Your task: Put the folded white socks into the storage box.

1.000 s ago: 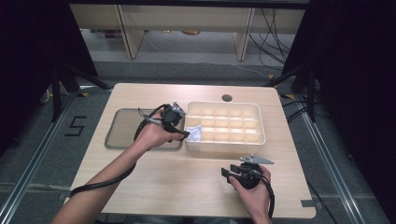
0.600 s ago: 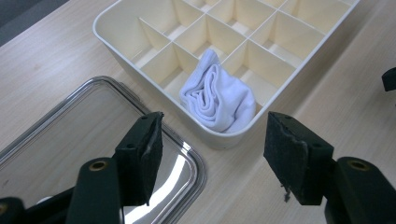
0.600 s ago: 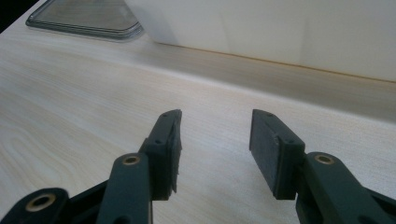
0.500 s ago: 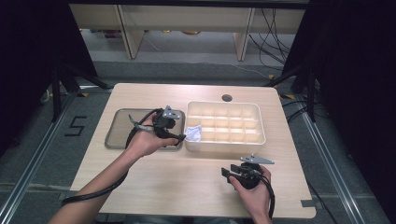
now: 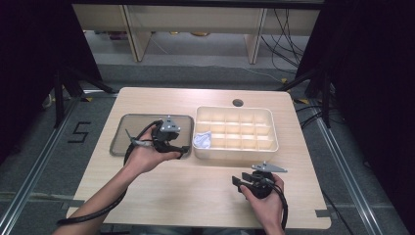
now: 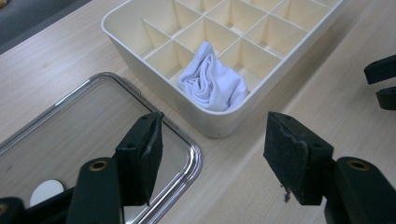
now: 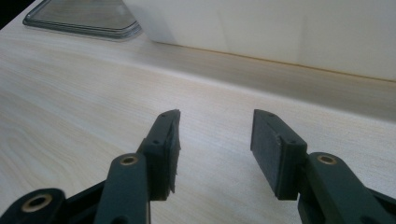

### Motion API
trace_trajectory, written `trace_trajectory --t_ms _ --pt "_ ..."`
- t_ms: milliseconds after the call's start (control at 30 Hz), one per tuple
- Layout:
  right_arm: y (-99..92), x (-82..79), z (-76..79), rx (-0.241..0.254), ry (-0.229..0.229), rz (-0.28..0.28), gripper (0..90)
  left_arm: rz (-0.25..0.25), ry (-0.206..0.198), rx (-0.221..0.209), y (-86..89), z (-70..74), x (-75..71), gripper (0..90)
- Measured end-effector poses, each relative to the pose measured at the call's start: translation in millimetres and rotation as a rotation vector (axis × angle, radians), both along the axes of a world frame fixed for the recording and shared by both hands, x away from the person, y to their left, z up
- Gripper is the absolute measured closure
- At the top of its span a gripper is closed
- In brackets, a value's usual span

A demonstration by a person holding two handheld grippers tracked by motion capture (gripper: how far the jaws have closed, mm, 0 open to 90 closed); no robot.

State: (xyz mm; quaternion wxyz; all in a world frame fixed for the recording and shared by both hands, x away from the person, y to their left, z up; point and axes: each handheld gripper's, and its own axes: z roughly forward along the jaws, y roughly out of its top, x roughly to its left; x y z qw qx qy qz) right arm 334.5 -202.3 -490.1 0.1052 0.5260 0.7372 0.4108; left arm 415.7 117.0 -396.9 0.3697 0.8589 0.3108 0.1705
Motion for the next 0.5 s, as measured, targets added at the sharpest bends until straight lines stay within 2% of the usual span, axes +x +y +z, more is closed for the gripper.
trace_trajectory --t_ms 133,300,367,433,467,500 --pt "-0.3 -0.3 0.7 0.012 -0.003 0.005 52.4 0.000 -0.008 -0.016 3.5 -2.0 -6.2 37.1" --pt "-0.8 -0.6 1.0 -0.001 -0.007 0.004 52.2 -0.001 -0.018 -0.026 8.2 -7.1 -13.2 37.2" --pt "-0.4 -0.5 0.6 0.012 0.000 0.005 52.2 0.008 -0.022 -0.039 9.8 -8.7 -15.9 37.2" --pt "-0.3 -1.1 1.3 0.000 -0.002 0.003 52.1 0.005 -0.032 -0.034 12.1 -9.7 -17.9 37.2" --pt "0.8 -2.2 2.0 0.009 0.010 -0.006 52.1 0.013 -0.036 -0.042 12.7 -10.7 -19.5 37.3" --pt "-0.5 -1.3 1.6 -0.008 -0.007 0.002 52.1 0.016 -0.039 -0.052 13.0 -11.5 -20.3 37.3"
